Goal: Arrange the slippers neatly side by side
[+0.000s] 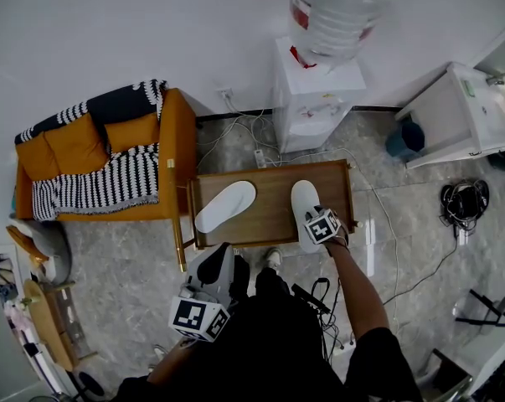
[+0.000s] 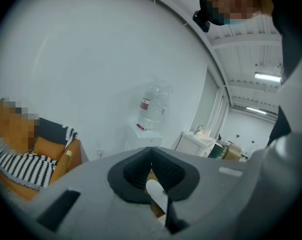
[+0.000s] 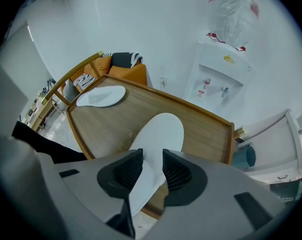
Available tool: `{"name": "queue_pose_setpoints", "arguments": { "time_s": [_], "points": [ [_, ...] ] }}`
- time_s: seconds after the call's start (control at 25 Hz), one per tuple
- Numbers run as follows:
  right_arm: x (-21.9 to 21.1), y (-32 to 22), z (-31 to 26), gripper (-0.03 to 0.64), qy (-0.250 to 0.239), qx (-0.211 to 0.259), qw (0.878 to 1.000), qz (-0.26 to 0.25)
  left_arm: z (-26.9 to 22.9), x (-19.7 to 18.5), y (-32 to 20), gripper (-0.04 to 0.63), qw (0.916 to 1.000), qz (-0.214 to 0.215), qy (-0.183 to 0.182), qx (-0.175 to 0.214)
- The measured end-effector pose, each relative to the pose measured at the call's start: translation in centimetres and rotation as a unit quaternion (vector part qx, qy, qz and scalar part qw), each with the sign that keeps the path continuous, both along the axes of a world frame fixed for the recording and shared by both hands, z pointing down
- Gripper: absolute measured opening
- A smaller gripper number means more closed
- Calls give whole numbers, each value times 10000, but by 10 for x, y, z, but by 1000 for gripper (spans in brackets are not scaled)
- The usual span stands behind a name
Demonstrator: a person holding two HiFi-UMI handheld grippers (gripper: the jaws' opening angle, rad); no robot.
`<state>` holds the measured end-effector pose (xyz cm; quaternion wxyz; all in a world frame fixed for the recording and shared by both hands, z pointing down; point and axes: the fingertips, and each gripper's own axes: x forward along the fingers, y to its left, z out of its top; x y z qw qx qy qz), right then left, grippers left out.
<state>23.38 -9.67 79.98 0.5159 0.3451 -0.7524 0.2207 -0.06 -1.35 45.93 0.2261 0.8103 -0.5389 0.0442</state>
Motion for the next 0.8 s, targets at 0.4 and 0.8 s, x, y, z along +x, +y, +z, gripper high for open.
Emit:
{"name": "queue_pose_setpoints", "arguments": {
  "time_s": [0.4, 0.8],
  "points": [
    [-10, -1, -46, 103, -597, 411, 9938, 845, -7, -13, -5, 12, 9997, 48, 118, 194],
    [-78, -7, -155, 29, -1953, 1598, 9496, 1860, -17, -51, -10, 12, 9987, -219, 253, 385]
  ]
}}
